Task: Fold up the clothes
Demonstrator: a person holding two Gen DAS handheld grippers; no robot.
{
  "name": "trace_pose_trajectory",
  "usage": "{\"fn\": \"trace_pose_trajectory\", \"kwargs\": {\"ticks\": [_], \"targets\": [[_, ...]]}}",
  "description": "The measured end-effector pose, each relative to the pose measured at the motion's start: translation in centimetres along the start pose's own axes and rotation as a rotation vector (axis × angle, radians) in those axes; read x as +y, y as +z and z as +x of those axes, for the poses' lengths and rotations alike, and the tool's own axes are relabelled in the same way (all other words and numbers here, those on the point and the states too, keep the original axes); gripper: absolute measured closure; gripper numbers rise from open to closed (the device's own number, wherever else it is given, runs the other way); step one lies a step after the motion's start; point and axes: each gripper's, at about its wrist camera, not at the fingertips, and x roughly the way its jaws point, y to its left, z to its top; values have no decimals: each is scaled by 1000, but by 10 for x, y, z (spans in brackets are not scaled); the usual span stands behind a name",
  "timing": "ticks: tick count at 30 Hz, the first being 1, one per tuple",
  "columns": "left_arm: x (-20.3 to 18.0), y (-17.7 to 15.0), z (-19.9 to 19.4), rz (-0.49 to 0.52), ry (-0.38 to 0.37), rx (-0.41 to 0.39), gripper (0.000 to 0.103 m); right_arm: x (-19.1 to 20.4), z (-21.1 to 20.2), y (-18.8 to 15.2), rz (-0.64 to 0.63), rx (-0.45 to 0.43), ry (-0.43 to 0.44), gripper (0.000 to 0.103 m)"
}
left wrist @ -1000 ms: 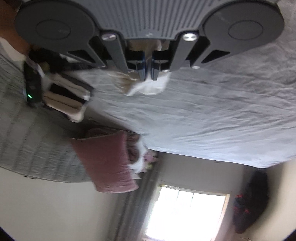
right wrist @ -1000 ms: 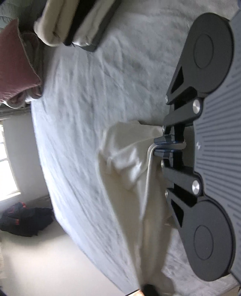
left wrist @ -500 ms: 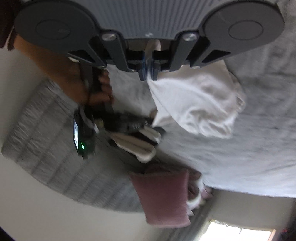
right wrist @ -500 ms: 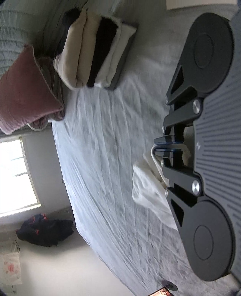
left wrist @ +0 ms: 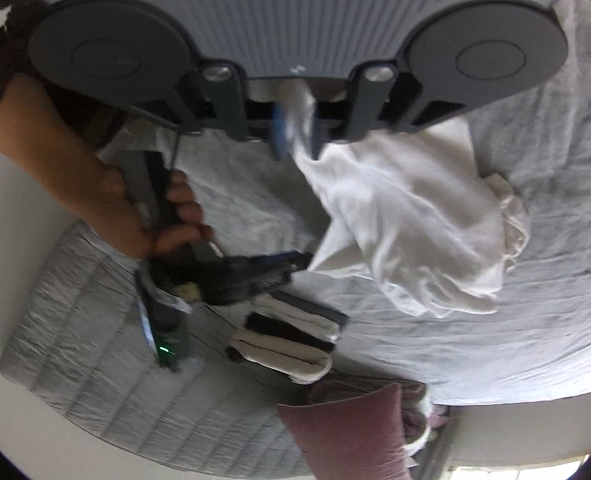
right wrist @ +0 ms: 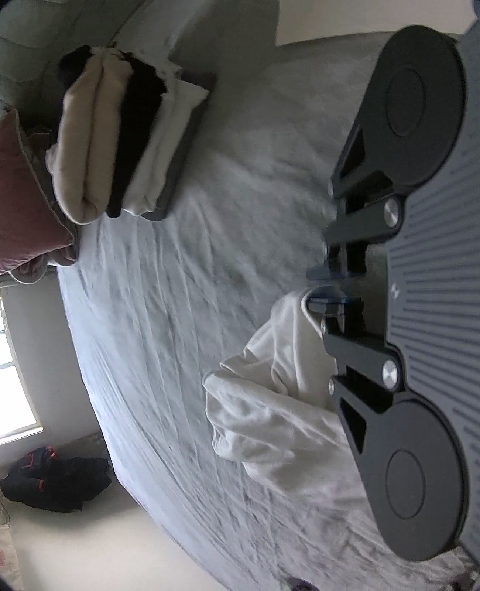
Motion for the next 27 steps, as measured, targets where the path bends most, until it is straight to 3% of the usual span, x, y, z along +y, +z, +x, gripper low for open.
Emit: {"fn": "trace_pose_trajectory", "kwargs": {"ticks": [1,2,3,7,17,20,23,26,27], "targets": [[4,2,0,-11,12,-9,54,-1,0,1,11,2,3,67],[7,4,0,-21,25,-19,51,-2,0,1,21,3,6,52],[11,7,0,-32,37,-29,50,-2,-1,2,29,0,12,48],[30,22,1,-65,104,-67,40,3,-4,8,31,-19,27,46],[83,52,26,-225,265,-77,40,29,1,21,40,-26,86,45],[98,59,35,-278,306,-75,42,43,5,26,34,-27,112,45],[113,67,43,-330,348,-73,51,54,12,31,42,-22,133,45],[109,65,40,-317,320,-80,68,59,20,35,76,-11,159,44],[107,65,39,-312,310,-83,80,61,23,36,84,-6,168,44]]}}
